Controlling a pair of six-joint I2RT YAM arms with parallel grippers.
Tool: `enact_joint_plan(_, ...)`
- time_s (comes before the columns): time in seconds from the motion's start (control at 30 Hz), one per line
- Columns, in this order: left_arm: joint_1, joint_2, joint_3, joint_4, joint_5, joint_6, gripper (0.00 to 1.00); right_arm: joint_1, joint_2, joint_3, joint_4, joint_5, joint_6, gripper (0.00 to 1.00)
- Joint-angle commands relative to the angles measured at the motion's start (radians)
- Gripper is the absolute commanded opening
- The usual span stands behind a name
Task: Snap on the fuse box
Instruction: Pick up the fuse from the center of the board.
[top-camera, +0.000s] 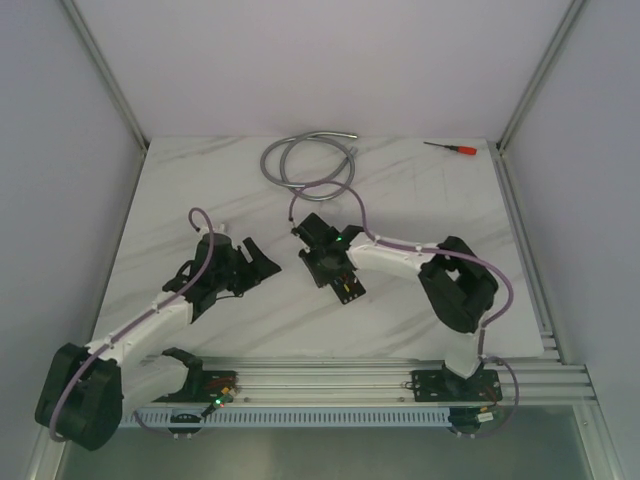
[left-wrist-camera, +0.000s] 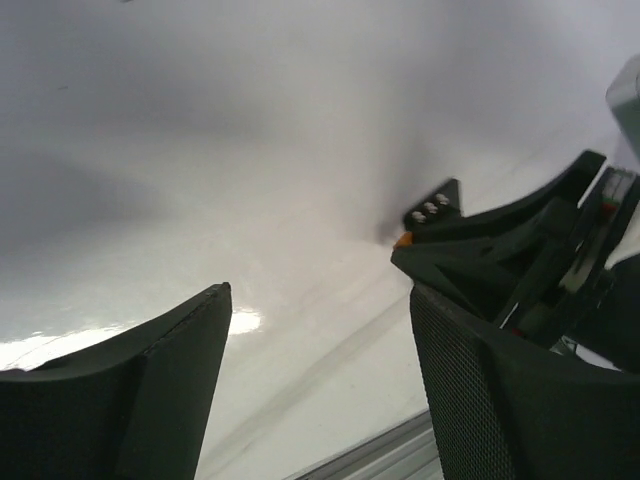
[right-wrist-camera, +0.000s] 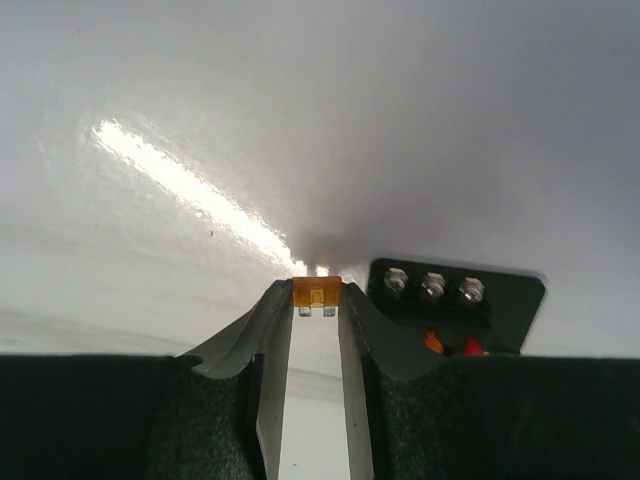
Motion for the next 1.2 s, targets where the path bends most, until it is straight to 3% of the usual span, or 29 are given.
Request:
enact_joint_plan(0.0, -0.07, -0.065, -0.009, 0.111, -0.062, 0.029, 0.8, -0.032, -0.149, -0.06, 0.114, -0.025, 0.135, 0.2)
enact_joint_plan(0.33, -0.322, -0.11, -0.012, 0.271, -0.309, 0.098, 0.62, -0.056, -0.433, -0.22, 0.369, 0.003, 0.412, 0.21)
enact_joint_plan(0.57, -0.455, -0.074, -0.012, 0.433, -0.417, 0.167, 0.48, -0.054, -0.511, -0.281, 0.431, 0.017, 0.51, 0.22)
enact_joint_plan(1.17, -0.5, 0.008, -0.01, 0.639, -0.485, 0.203, 0.32, -0.052, -0.584, -0.406, 0.555, -0.012, 0.668, 0.23)
